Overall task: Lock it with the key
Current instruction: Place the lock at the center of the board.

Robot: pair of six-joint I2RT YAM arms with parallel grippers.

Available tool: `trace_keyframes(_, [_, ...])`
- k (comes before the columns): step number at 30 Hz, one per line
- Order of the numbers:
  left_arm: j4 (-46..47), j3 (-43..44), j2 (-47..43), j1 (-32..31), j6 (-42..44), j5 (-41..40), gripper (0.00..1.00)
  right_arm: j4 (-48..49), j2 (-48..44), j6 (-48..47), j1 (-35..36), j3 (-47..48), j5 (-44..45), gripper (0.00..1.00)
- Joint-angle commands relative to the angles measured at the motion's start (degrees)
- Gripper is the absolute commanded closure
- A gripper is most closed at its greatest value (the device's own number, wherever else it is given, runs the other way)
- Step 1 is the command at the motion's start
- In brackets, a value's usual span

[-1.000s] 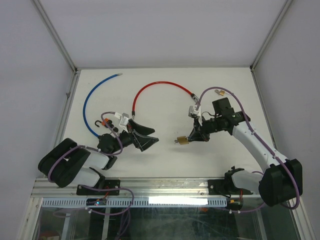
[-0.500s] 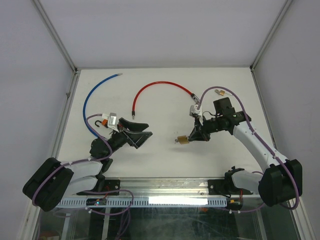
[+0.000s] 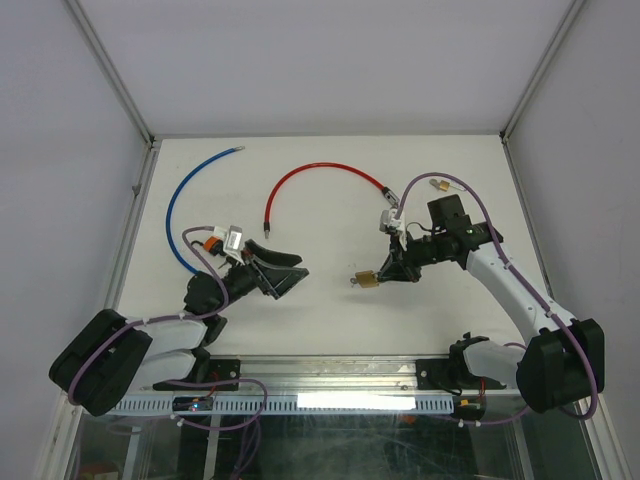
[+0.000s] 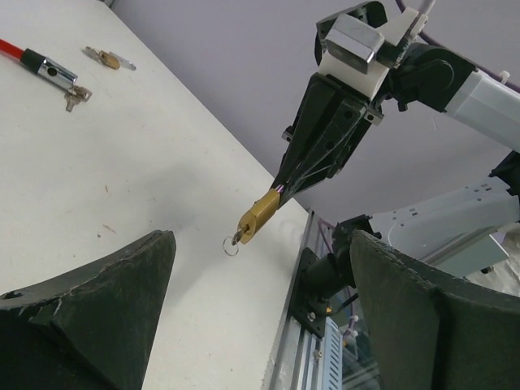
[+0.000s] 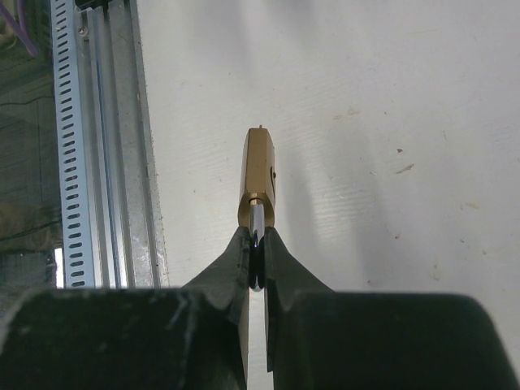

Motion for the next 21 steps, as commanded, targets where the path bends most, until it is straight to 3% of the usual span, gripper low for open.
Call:
trace_keyframes(1, [0.0, 1.7, 1.4, -1.1, -0.5, 1.0, 0.11, 1.5, -1.3, -0.5, -0.4, 0.6, -4.2, 1.00])
trace_keyframes(7, [-13.3, 5.9, 1.0, -10.3, 6.4, -8.1, 0.12, 1.6, -0.9, -0.5, -0.4, 0.5, -4.1, 1.00])
trace_keyframes(10, [-16.6, 8.6, 2.3, -13.0, 9.4, -8.9, 0.13, 1.7, -0.9, -0.5, -0.4, 0.5, -4.0, 1.00])
trace_keyframes(15, [-10.7, 9.4, 7.0, -13.3, 9.1, -3.6, 0.22, 1.6, -0.7, -0.5, -0.5, 0.5, -4.0, 1.00])
trace_keyframes(21, [-2.9, 9.8, 13.6, -13.3, 6.7, 0.2, 0.24, 1.6, -0.9, -0.6, -0.6, 0.3, -4.1, 1.00])
